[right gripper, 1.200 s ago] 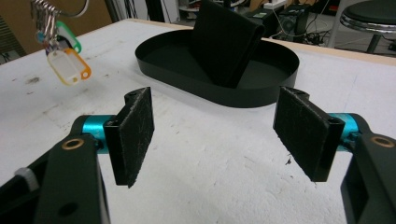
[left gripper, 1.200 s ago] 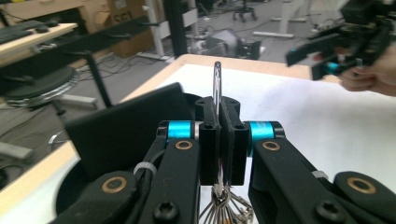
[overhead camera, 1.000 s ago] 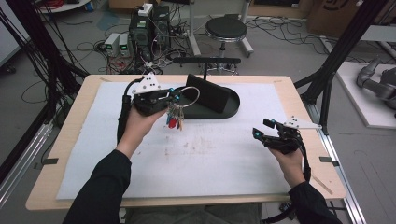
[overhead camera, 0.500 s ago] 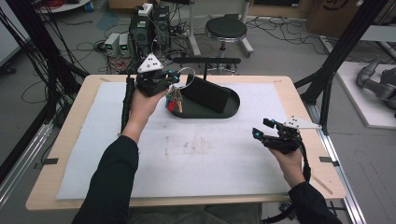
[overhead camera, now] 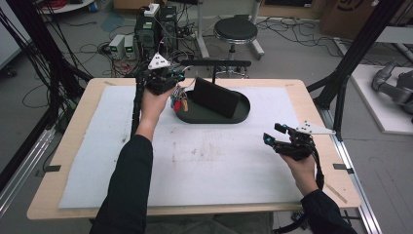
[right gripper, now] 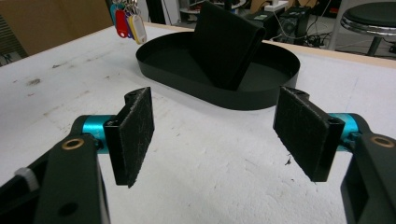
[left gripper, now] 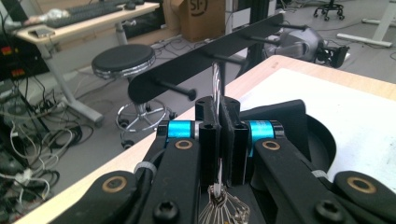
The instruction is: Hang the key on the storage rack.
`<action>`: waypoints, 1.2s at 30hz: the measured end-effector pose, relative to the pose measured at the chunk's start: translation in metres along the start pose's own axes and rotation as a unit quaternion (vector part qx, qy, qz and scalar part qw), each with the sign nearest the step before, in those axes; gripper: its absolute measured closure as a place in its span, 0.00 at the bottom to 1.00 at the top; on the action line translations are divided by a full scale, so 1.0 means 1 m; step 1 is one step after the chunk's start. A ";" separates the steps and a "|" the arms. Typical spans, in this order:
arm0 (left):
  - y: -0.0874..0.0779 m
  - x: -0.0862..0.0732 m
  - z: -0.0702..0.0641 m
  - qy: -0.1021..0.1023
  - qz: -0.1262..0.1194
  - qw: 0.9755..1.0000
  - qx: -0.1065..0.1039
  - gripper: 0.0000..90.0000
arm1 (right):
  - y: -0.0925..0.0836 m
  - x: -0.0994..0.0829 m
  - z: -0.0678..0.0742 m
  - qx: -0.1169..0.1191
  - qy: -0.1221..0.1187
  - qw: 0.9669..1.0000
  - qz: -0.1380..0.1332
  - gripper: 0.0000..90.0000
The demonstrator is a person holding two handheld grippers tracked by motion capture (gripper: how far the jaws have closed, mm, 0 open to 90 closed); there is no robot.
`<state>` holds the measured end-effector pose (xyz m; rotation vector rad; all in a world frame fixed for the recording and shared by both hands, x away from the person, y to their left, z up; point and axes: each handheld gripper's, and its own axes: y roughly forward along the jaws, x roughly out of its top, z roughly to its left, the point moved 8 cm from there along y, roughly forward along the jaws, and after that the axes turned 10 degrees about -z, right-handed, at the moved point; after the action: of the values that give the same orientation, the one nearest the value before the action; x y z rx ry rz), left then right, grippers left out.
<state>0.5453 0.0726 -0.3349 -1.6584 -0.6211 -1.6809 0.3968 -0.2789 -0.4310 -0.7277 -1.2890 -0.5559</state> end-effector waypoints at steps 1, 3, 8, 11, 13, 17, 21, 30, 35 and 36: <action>0.001 0.000 0.001 -0.003 -0.002 1.000 0.002 0.96 | 0.000 0.000 0.000 0.000 0.000 1.000 0.000 0.33; 0.003 -0.001 0.004 -0.010 -0.003 1.000 0.006 0.96 | 0.000 0.000 -0.001 0.001 0.000 1.000 -0.001 0.33; 0.008 -0.004 0.008 -0.020 0.003 1.000 0.012 0.96 | 0.000 0.000 -0.001 0.002 0.001 1.000 -0.002 0.33; 0.010 -0.007 0.009 -0.027 0.005 0.999 0.017 0.96 | 0.000 0.001 -0.001 0.002 0.001 1.000 -0.002 0.33; 0.011 -0.008 0.009 -0.029 0.007 0.999 0.019 0.96 | 0.000 0.001 -0.001 0.001 0.000 1.000 -0.004 0.33; 0.012 -0.011 0.011 -0.033 0.009 0.999 0.023 0.96 | -0.001 0.001 -0.001 0.002 0.001 1.000 -0.005 0.33; 0.013 -0.014 0.014 -0.040 0.009 0.999 0.032 0.96 | -0.001 0.002 -0.002 0.002 0.001 1.000 -0.006 0.33; 0.016 -0.020 0.015 -0.040 0.011 0.998 0.041 0.95 | -0.001 0.002 -0.001 0.003 0.002 1.000 -0.006 0.33; 0.016 -0.024 0.015 -0.036 0.015 0.998 0.049 0.92 | -0.001 0.002 -0.002 0.002 0.002 1.000 -0.007 0.33; 0.015 -0.024 0.016 -0.035 0.015 0.998 0.052 0.91 | -0.001 0.002 -0.002 0.002 0.002 1.000 -0.007 0.33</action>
<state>0.5656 0.0781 -0.3589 -1.6504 -0.7028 -1.5476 0.3974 -0.2808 -0.4292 -0.7151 -1.2926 -0.5657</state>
